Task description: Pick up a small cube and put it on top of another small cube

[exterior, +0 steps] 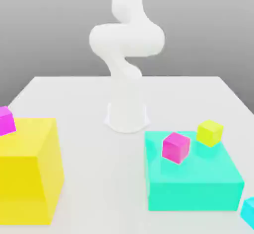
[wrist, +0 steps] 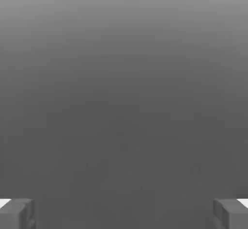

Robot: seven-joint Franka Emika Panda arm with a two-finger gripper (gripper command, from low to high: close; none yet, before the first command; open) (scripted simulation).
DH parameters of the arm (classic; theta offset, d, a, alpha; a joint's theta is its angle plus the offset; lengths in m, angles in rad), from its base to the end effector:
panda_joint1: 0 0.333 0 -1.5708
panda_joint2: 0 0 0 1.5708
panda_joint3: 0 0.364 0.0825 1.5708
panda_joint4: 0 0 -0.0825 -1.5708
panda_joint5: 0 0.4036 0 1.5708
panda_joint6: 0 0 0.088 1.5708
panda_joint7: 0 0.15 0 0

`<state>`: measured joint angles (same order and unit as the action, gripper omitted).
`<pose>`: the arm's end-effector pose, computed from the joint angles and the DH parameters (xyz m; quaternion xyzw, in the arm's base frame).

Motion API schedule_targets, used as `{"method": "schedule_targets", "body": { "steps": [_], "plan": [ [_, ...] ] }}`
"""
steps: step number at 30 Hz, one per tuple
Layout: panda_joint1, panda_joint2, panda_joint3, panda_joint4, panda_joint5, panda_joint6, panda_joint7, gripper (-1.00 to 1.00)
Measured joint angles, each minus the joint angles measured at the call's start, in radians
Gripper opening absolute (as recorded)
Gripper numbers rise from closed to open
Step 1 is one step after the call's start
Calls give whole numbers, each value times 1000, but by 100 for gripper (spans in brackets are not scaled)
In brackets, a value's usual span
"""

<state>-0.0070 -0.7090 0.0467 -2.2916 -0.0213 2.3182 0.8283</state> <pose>0.3958 0.0210 0.6882 -0.8630 0.3546 -0.3367 0.1273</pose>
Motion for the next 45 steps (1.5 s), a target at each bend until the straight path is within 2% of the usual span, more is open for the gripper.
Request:
{"method": "schedule_targets", "body": {
  "steps": [8,17,24,31,35,36,42,45],
  "plan": [
    [-10,294,148,27,-89,60,106,0],
    [31,623,268,57,-216,122,244,0],
    [118,872,298,80,-284,176,330,0],
    [198,1102,336,98,-285,242,370,0],
    [254,1244,287,126,-342,333,417,0],
    [268,1275,271,133,-358,355,429,-100],
    [275,1290,262,137,-365,368,434,-100],
    [248,1223,298,121,-325,318,406,-100]
  ]
}}
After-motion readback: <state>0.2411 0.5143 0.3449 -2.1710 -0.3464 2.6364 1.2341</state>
